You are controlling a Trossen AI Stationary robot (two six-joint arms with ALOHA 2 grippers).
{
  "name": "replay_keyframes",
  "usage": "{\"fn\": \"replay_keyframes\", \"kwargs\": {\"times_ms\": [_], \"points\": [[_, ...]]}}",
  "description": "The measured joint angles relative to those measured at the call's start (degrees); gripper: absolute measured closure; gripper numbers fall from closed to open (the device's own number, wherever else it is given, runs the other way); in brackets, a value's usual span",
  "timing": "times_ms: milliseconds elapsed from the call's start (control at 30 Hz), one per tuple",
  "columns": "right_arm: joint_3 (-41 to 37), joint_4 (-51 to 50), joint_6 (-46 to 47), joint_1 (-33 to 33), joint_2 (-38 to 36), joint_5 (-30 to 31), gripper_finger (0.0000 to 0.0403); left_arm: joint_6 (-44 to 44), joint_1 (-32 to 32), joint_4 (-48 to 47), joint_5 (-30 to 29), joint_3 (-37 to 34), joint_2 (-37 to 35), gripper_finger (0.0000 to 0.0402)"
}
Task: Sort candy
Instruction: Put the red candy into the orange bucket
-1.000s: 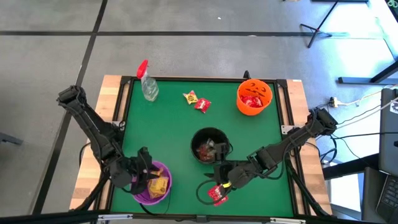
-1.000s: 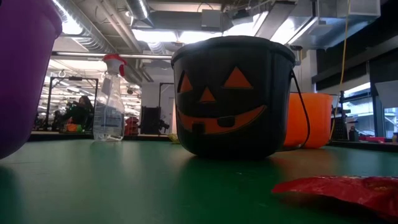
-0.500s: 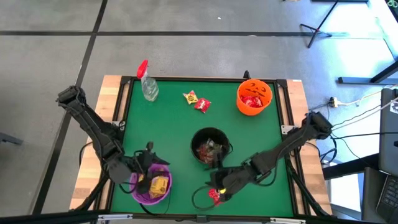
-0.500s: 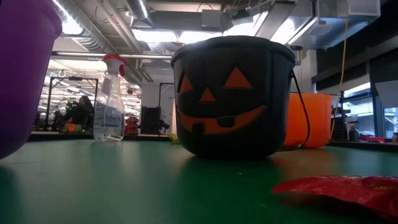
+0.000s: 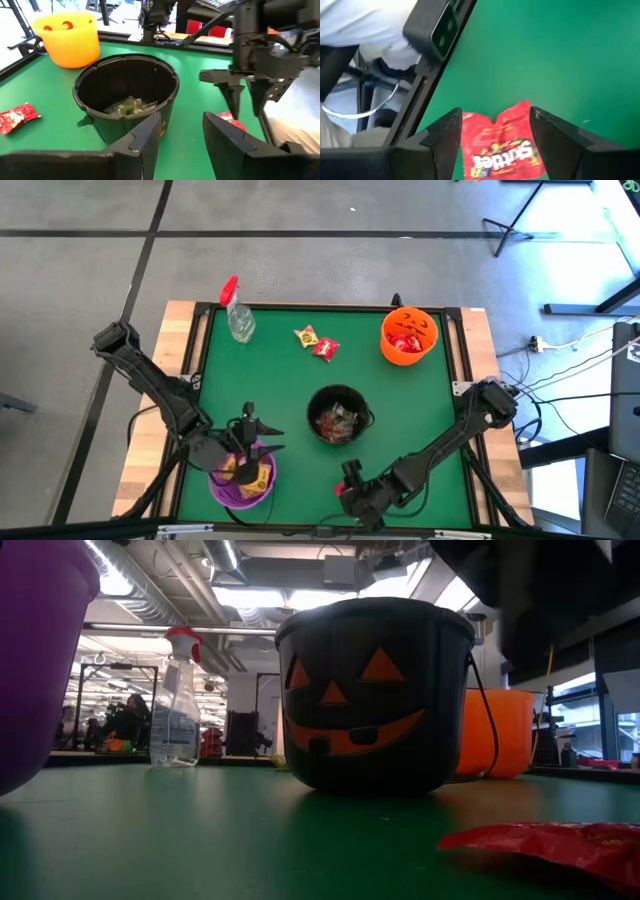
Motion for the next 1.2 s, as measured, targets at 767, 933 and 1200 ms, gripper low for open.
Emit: {"fn": "replay_keyframes", "kwargs": {"times_ms": [767, 933, 1200], "points": [[-3.4, -0.3, 2.7, -1.1, 5.5, -4.3, 0.0192, -0.5, 1.9, 2.4, 3.2, 0.0, 2.5, 0.0264], [-3.4, -0.8, 2.5, -1.1, 5.5, -3.6, 0.0262, -0.5, 1.9, 2.5, 3.1, 0.0, 2.5, 0.0264], [-3.6, -1.3, 2.5, -1.1, 4.6, -3.8, 0.0319, -0.5, 1.9, 2.5, 3.0, 0.0, 2.5, 0.0264]]}}
